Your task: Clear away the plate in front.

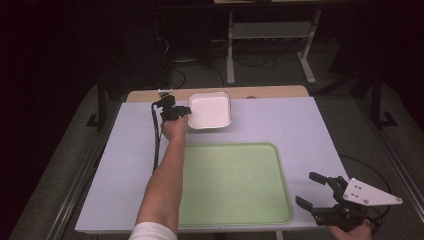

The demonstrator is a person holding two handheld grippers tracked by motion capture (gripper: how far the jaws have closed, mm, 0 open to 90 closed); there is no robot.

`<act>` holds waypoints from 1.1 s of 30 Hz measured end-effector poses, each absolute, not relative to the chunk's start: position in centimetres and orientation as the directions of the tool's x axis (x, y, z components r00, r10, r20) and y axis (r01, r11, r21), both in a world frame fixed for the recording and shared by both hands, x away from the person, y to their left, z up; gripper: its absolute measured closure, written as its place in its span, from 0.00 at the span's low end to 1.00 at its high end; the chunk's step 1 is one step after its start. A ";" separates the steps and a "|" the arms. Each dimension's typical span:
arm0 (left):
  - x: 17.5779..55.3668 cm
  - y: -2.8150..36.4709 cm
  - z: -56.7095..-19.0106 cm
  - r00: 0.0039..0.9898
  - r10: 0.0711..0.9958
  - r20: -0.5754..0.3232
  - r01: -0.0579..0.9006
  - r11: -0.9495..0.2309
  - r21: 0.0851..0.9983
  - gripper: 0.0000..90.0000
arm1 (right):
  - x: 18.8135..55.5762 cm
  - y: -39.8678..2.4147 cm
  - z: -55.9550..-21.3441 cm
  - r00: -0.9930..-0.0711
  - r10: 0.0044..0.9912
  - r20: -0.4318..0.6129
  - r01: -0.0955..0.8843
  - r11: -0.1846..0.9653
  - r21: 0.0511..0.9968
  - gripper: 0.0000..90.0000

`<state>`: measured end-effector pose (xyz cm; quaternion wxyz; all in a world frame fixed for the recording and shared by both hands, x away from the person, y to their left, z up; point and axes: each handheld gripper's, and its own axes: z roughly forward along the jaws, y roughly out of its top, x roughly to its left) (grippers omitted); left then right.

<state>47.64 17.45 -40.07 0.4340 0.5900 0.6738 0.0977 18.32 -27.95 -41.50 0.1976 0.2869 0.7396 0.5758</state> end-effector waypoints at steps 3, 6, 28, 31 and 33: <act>47.3 17.6 -39.8 0.072 0.876 -0.477 0.708 0.292 0.643 0.99 | 18.4 -28.0 -41.5 -0.756 0.654 0.039 0.198 0.171 0.965 0.17; 47.1 17.6 -39.6 0.076 0.872 -0.483 0.706 0.295 0.644 0.99 | 18.5 -28.0 -41.5 -0.755 0.654 0.041 0.200 0.170 0.965 0.17; 43.5 18.5 -38.5 0.114 0.846 -0.521 0.684 0.314 0.659 0.99 | 18.2 -28.3 -41.5 -0.746 0.665 0.033 0.198 0.174 0.965 0.17; 43.1 18.7 -38.3 0.119 0.843 -0.525 0.680 0.315 0.661 0.99 | 18.3 -28.3 -41.6 -0.746 0.665 0.032 0.198 0.175 0.964 0.17; 42.8 18.8 -38.1 0.125 0.843 -0.523 0.675 0.314 0.667 0.99 | 18.2 -28.3 -41.5 -0.744 0.667 0.034 0.198 0.173 0.965 0.17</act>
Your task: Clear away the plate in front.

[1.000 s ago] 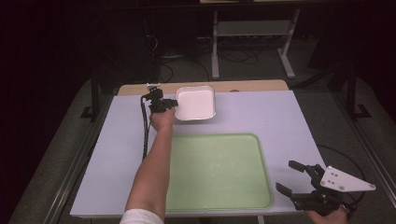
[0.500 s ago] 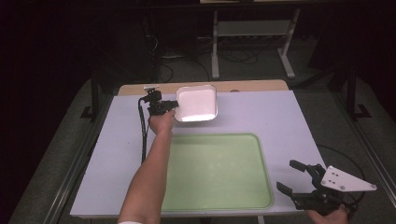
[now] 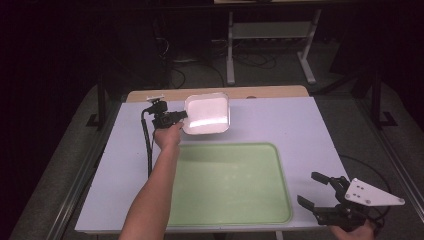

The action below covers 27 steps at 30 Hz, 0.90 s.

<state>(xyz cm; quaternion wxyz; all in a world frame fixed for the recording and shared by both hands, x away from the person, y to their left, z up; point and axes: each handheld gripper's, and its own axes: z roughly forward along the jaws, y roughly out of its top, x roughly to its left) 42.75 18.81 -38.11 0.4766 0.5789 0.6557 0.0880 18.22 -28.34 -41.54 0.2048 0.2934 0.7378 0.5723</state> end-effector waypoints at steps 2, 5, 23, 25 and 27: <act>42.5 18.9 -37.9 0.128 0.841 -0.526 0.674 0.315 0.668 0.99 | 18.2 -28.3 -41.5 -0.742 0.669 0.033 0.198 0.171 0.965 0.16; 42.0 19.0 -37.5 0.132 0.839 -0.528 0.669 0.318 0.672 0.99 | 18.2 -28.3 -41.5 -0.741 0.670 0.032 0.194 0.167 0.967 0.16; 39.2 18.9 -36.3 0.198 0.847 -0.494 0.659 0.258 0.706 0.99 | 18.1 -28.3 -41.4 -0.737 0.676 0.024 0.184 0.166 0.969 0.16; 38.8 18.9 -36.5 0.204 0.848 -0.488 0.661 0.248 0.708 0.99 | 18.1 -28.3 -41.4 -0.737 0.676 0.026 0.186 0.166 0.969 0.16; 38.4 19.0 -36.7 0.204 0.840 -0.503 0.664 0.258 0.701 0.99 | 18.1 -28.3 -41.4 -0.738 0.675 0.026 0.186 0.166 0.968 0.16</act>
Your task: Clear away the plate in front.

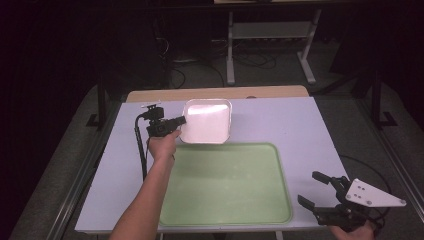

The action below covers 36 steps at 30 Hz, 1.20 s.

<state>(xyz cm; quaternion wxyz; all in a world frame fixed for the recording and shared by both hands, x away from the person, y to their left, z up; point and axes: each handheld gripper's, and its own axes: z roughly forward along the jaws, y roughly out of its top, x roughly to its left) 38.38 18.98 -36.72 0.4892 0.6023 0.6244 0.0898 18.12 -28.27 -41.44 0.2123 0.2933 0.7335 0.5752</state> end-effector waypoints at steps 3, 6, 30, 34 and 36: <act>38.0 19.0 -36.9 0.201 0.840 -0.505 0.664 0.262 0.701 0.99 | 18.1 -28.2 -41.4 -0.739 0.673 0.025 0.187 0.169 0.968 0.16; 37.3 19.3 -37.2 0.187 0.841 -0.508 0.668 0.270 0.693 0.99 | 18.2 -28.1 -41.4 -0.740 0.673 0.026 0.188 0.170 0.967 0.16; 34.0 18.6 -38.8 0.172 0.820 -0.546 0.677 0.304 0.670 0.99 | 18.2 -27.8 -41.5 -0.744 0.667 0.023 0.193 0.182 0.964 0.16; 33.5 18.7 -39.2 0.166 0.818 -0.551 0.679 0.310 0.666 0.99 | 18.2 -27.8 -41.5 -0.745 0.667 0.021 0.191 0.183 0.964 0.16; 33.2 18.8 -39.4 0.165 0.816 -0.553 0.678 0.314 0.665 0.99 | 18.2 -27.7 -41.5 -0.746 0.666 0.021 0.192 0.184 0.964 0.16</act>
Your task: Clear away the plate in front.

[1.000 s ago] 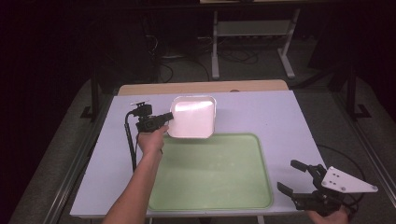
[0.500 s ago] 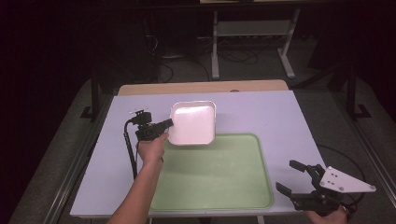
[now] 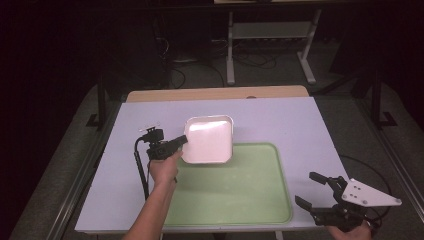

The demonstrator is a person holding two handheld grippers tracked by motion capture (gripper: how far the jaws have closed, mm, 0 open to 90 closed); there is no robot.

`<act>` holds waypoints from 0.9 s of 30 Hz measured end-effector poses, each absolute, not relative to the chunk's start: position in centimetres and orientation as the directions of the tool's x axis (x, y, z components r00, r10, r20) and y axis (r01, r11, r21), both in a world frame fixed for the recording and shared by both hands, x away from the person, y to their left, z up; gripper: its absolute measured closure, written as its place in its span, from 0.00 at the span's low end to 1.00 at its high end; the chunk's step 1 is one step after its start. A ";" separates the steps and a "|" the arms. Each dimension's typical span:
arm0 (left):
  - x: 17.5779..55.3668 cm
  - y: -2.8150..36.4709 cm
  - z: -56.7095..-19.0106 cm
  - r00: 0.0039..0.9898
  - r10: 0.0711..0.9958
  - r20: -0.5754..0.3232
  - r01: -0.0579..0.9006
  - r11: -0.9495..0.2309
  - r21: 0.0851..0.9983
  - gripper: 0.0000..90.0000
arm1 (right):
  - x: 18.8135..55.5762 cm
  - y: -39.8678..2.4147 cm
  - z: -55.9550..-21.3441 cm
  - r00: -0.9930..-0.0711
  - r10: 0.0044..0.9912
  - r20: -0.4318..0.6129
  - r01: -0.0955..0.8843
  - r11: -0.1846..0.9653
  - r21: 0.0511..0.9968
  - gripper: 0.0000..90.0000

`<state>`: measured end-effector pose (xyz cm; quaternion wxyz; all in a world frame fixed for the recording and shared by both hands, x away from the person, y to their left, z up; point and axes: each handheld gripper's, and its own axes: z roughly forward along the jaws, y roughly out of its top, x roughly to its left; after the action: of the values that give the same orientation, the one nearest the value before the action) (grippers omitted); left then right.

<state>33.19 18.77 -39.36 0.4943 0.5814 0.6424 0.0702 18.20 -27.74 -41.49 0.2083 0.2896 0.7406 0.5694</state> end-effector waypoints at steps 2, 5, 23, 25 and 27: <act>32.9 18.8 -39.6 0.153 0.818 -0.555 0.678 0.322 0.661 0.99 | 18.2 -27.7 -41.5 -0.747 0.665 0.019 0.188 0.184 0.965 0.16; 32.4 18.7 -40.0 0.147 0.816 -0.559 0.682 0.326 0.655 0.99 | 18.3 -27.6 -41.5 -0.747 0.665 0.019 0.190 0.187 0.964 0.16; 30.2 18.4 -41.6 0.116 0.807 -0.578 0.685 0.357 0.635 0.99 | 18.3 -27.5 -41.5 -0.751 0.660 0.016 0.191 0.194 0.962 0.16; 29.9 18.4 -41.7 0.114 0.808 -0.577 0.688 0.355 0.633 0.99 | 18.3 -27.4 -41.5 -0.752 0.659 0.013 0.187 0.194 0.963 0.16; 29.8 18.3 -41.7 0.112 0.805 -0.582 0.686 0.361 0.631 0.99 | 18.3 -27.4 -41.5 -0.752 0.659 0.013 0.187 0.194 0.963 0.16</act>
<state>29.84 18.29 -41.73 0.4900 0.5618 0.6638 0.0606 18.27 -27.44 -41.47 0.2080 0.2842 0.7441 0.5677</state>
